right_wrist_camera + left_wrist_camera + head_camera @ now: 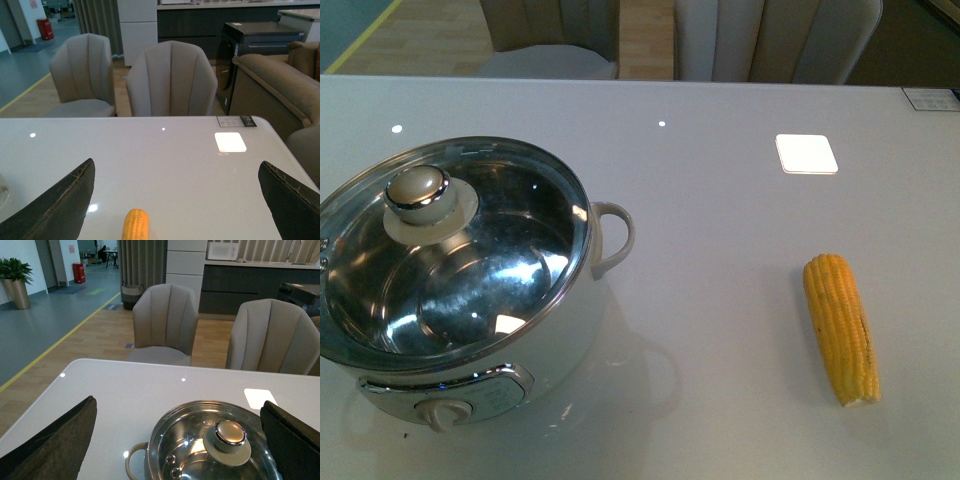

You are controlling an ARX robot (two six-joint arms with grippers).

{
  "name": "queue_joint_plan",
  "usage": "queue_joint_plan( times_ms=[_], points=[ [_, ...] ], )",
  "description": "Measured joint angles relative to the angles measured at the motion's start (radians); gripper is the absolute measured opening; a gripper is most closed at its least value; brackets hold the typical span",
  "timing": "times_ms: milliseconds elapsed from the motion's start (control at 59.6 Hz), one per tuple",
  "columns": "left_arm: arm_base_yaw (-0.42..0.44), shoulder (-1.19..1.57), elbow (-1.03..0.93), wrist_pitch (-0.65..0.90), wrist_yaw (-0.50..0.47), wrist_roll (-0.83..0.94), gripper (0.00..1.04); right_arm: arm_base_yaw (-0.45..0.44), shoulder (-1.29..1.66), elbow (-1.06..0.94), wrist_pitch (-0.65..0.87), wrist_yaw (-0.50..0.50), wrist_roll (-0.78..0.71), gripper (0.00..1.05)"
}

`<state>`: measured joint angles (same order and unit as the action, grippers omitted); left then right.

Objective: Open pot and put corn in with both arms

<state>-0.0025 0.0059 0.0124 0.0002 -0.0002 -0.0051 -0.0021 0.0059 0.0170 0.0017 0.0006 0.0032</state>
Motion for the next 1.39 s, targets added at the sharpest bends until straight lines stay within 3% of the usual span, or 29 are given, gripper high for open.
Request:
queue_joint_plan(
  times_ms=[621,722,806,923,1024,1242,1393],
  points=[
    [0.000,0.001,0.000,-0.002,-0.002,-0.001,0.98,0.000,0.000,0.000,0.000,0.000,0.000,0.96],
    [-0.040,0.102,0.069,-0.198,-0.070,-0.043,0.98,0.000,0.000,0.000,0.000,0.000,0.000,0.96],
    [-0.073,0.172,0.077,-0.200,-0.071,-0.060,0.98,0.000,0.000,0.000,0.000,0.000,0.000,0.96],
    [-0.105,0.297,0.089,-0.060,-0.079,-0.070,0.98,0.000,0.000,0.000,0.000,0.000,0.000,0.96],
    [-0.148,0.494,0.094,0.158,-0.071,-0.071,0.98,0.000,0.000,0.000,0.000,0.000,0.000,0.96],
    [-0.213,1.155,0.162,0.759,-0.080,-0.074,0.98,0.000,0.000,0.000,0.000,0.000,0.000,0.96],
    [-0.234,1.546,0.273,0.993,-0.111,-0.048,0.98,0.000,0.000,0.000,0.000,0.000,0.000,0.96]
  ],
)
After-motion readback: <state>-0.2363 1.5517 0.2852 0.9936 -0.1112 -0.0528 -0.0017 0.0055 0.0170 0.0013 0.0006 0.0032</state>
